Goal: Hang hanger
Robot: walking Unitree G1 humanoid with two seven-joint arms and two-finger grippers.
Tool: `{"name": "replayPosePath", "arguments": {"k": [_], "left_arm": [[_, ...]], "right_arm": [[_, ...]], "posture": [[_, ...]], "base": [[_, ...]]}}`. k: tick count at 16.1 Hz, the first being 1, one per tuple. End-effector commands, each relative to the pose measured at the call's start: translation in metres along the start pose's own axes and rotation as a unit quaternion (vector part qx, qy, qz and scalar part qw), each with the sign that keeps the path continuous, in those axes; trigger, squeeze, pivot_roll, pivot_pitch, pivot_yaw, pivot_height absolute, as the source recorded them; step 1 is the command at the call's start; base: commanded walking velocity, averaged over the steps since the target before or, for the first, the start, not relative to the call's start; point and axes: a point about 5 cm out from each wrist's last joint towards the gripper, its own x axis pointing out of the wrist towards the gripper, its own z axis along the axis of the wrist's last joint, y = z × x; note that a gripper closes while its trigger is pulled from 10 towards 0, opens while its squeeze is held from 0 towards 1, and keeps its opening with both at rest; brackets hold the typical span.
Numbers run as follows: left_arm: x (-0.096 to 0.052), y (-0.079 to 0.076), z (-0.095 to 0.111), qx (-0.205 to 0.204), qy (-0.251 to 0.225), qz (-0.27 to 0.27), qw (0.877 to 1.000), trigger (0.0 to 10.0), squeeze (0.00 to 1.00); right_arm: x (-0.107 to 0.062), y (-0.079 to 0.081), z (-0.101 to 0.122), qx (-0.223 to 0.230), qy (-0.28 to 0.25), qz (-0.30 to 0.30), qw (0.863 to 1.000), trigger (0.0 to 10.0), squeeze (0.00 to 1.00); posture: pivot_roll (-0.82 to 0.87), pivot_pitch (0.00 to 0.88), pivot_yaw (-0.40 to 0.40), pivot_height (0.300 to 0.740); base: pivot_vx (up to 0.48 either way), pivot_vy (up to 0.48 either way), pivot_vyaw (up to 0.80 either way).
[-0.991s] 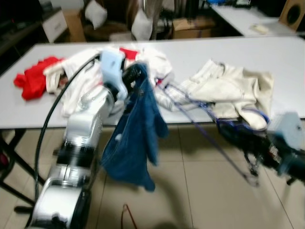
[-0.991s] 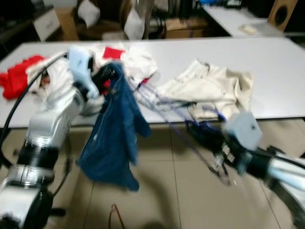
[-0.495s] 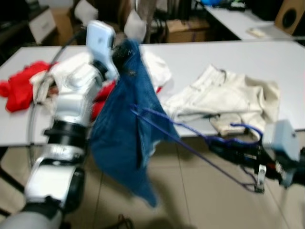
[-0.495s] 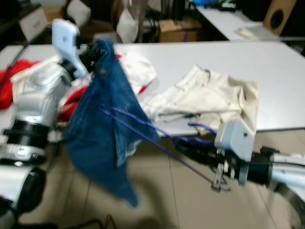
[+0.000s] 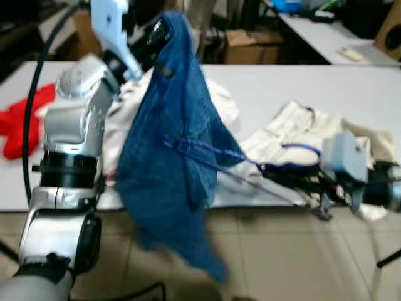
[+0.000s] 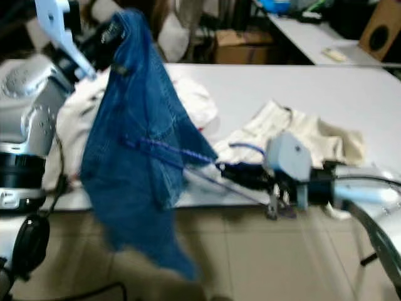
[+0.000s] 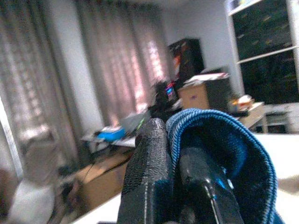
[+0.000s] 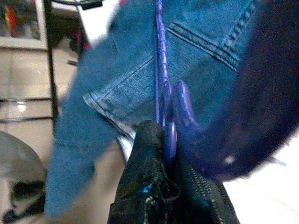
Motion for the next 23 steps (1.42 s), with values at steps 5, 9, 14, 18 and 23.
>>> {"name": "replayPosePath", "arguments": {"k": [5,9,14,18,23], "left_arm": [[0.009,-0.024,0.053,0.004,-0.089,-0.069,0.994,10.0,0.00],[0.013,-0.035,0.088,-0.008,-0.188,-0.104,0.976,10.0,0.00],[0.023,-0.040,0.076,-0.014,-0.165,-0.081,0.983,10.0,0.00],[0.030,-0.044,-0.069,0.066,0.136,0.031,0.988,10.0,0.00],[-0.006,-0.025,-0.129,0.131,0.283,0.101,0.945,10.0,0.00]], "right_arm": [[0.018,-0.080,0.010,-0.057,0.025,-0.186,0.981,10.0,0.00],[-0.010,-0.156,0.076,-0.075,-0.135,-0.447,0.881,10.0,0.00],[0.024,-0.157,0.064,-0.076,-0.127,-0.367,0.918,10.0,0.00],[0.058,-0.089,-0.032,-0.044,0.008,-0.177,0.983,10.0,0.00],[0.011,-0.050,-0.017,-0.075,0.008,-0.074,0.994,10.0,0.00]], "posture": [[-0.19,0.000,-0.016,0.740],[-0.18,0.000,-0.015,0.740],[-0.18,0.000,-0.002,0.740],[-0.18,0.000,0.014,0.740],[-0.21,0.000,0.057,0.740]], "base": [[0.075,0.000,0.00],[0.000,0.000,0.00],[0.000,0.000,0.00],[0.000,0.000,0.00],[0.000,0.000,0.00]]}}
